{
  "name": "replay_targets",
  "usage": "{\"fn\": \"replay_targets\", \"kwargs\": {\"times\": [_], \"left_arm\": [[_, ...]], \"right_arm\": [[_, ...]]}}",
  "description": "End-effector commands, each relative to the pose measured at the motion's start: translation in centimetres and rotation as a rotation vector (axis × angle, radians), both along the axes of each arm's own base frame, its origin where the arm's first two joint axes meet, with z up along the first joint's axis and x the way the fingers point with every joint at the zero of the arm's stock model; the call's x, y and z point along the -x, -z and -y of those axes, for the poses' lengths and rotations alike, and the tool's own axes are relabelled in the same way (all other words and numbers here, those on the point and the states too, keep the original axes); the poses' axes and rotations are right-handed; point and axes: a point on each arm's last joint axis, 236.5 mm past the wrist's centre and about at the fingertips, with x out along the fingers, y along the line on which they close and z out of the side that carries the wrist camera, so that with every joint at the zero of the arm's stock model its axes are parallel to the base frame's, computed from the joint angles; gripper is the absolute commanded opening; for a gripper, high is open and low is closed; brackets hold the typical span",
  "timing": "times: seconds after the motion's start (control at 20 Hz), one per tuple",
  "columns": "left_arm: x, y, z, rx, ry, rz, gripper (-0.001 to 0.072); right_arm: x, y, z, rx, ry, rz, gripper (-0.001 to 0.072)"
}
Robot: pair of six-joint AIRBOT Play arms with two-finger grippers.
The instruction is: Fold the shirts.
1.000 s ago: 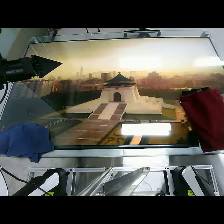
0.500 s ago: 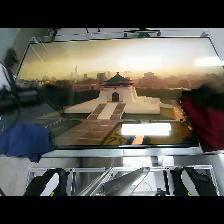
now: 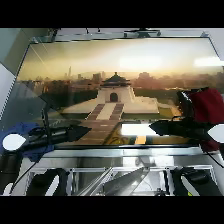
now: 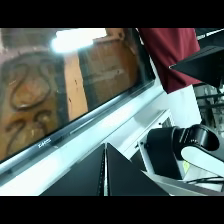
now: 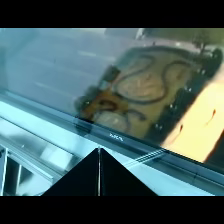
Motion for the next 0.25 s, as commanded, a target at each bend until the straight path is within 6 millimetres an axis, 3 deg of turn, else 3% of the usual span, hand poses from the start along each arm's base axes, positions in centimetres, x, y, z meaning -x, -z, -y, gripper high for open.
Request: {"fn": "replay_targets", "kwargs": {"times": [0.0, 0.2], "left_arm": [[0.55, 0.61, 0.40, 0.002, 0.000, -0.006, 0.0010], [0.40, 0.59, 0.38, 0.002, -0.005, -0.002, 0.0010]], "right_arm": [[0.19, 0.18, -0.43, -0.007, -0.009, 0.002, 0.0017], [0.20, 0.18, -0.43, -0.007, -0.009, 0.002, 0.0017]]}}
